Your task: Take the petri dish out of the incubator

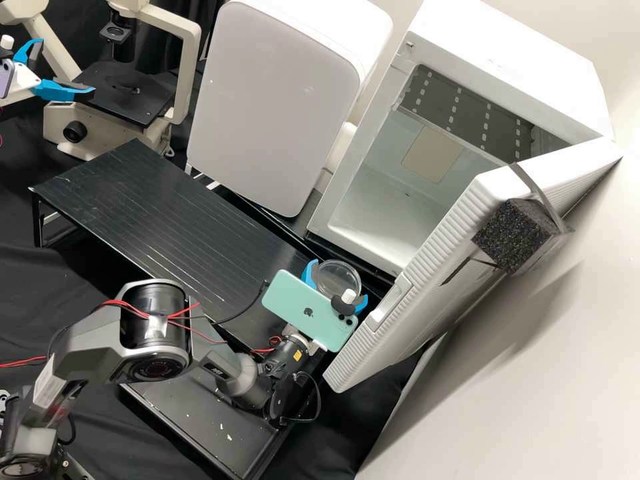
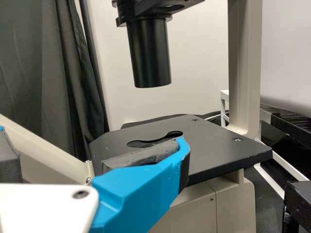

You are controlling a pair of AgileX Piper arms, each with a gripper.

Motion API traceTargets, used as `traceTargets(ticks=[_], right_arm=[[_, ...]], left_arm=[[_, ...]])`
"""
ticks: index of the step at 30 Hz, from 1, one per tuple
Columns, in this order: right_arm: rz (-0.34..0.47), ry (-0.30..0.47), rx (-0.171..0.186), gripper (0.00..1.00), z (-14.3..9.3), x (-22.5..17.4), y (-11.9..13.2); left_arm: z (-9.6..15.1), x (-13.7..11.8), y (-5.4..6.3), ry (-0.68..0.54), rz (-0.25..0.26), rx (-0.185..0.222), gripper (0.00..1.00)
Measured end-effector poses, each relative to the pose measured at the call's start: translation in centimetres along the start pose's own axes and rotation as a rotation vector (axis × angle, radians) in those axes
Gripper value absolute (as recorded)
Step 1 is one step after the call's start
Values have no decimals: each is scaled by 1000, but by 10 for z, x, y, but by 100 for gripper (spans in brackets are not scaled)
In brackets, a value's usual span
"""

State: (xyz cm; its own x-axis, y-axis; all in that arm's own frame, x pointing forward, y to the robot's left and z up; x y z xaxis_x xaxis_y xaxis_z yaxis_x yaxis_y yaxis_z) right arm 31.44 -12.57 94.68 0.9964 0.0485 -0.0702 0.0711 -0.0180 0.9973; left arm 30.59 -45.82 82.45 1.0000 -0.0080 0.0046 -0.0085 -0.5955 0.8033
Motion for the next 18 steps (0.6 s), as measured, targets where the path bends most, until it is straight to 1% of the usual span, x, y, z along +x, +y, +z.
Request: traceTargets(ticks=[2, 6, 10, 18], right_arm=[[-6, 14, -3, 0, -1, -6, -1], [-42, 27, -33, 0, -12, -18, -3], [-62, 39, -51, 0, -21, -24, -5], [-59, 46, -55, 0, -23, -24, -4]], left_arm=[[0, 0, 0, 0, 0, 0, 100], [0, 0, 0, 0, 0, 0, 100], [0, 0, 0, 0, 0, 0, 100], [0, 0, 0, 0, 0, 0, 100]])
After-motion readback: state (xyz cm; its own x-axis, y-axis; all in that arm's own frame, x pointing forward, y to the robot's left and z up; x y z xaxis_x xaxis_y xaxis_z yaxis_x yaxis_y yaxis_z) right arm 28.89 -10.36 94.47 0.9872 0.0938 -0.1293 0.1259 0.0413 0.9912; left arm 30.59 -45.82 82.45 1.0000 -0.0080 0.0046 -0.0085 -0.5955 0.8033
